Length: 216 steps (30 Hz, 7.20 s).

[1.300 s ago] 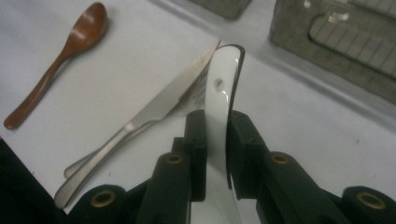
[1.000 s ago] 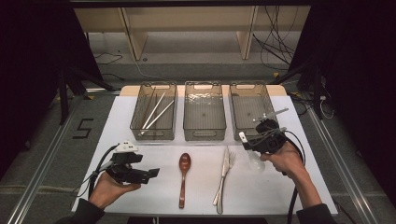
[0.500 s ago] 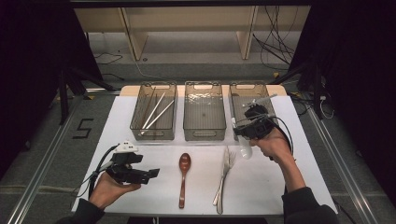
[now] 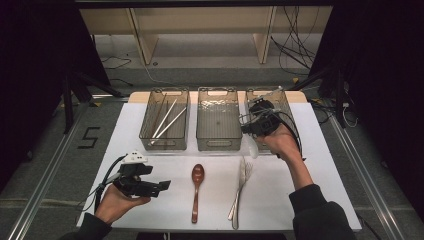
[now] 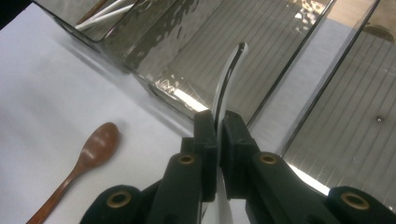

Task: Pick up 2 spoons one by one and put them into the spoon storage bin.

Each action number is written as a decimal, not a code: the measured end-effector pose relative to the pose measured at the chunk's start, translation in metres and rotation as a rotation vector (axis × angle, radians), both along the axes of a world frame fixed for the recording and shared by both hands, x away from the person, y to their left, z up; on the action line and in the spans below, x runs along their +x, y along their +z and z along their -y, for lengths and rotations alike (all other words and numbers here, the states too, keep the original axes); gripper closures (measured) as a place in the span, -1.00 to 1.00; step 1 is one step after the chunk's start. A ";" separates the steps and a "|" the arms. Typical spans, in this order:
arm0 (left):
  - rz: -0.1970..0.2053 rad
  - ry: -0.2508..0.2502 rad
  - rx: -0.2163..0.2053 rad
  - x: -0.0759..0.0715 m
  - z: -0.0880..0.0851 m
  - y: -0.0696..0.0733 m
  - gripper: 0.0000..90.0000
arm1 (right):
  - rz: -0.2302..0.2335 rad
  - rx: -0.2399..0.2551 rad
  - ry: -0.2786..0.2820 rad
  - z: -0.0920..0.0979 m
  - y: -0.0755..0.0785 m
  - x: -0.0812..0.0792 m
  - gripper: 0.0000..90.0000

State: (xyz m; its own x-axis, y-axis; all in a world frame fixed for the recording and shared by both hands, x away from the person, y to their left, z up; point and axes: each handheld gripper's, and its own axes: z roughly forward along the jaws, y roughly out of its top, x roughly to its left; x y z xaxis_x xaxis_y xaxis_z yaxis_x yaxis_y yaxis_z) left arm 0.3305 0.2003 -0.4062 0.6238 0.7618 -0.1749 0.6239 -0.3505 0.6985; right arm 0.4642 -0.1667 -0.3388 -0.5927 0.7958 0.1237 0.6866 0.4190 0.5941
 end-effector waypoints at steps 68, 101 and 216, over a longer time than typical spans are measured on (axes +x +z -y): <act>0.000 -0.035 0.004 -0.003 0.007 -0.002 -0.67 | 0.050 -0.101 -0.073 -0.065 -0.022 0.087 0.67; -0.029 -0.016 0.026 -0.001 0.010 -0.004 -0.67 | 0.086 0.022 0.003 0.008 -0.013 -0.029 -0.27; -0.259 -0.180 0.307 0.045 0.062 -0.037 0.06 | 0.078 0.115 -0.015 0.062 -0.069 -0.150 -0.39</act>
State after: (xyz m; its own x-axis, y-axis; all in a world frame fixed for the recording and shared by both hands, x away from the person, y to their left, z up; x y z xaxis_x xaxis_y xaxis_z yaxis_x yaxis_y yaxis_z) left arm 0.3757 0.1381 -0.4433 0.7164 0.6863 -0.1254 0.6750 -0.6363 0.3736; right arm 0.3146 -0.2290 -0.4076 -0.5925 0.7877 0.1687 0.6420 0.3352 0.6895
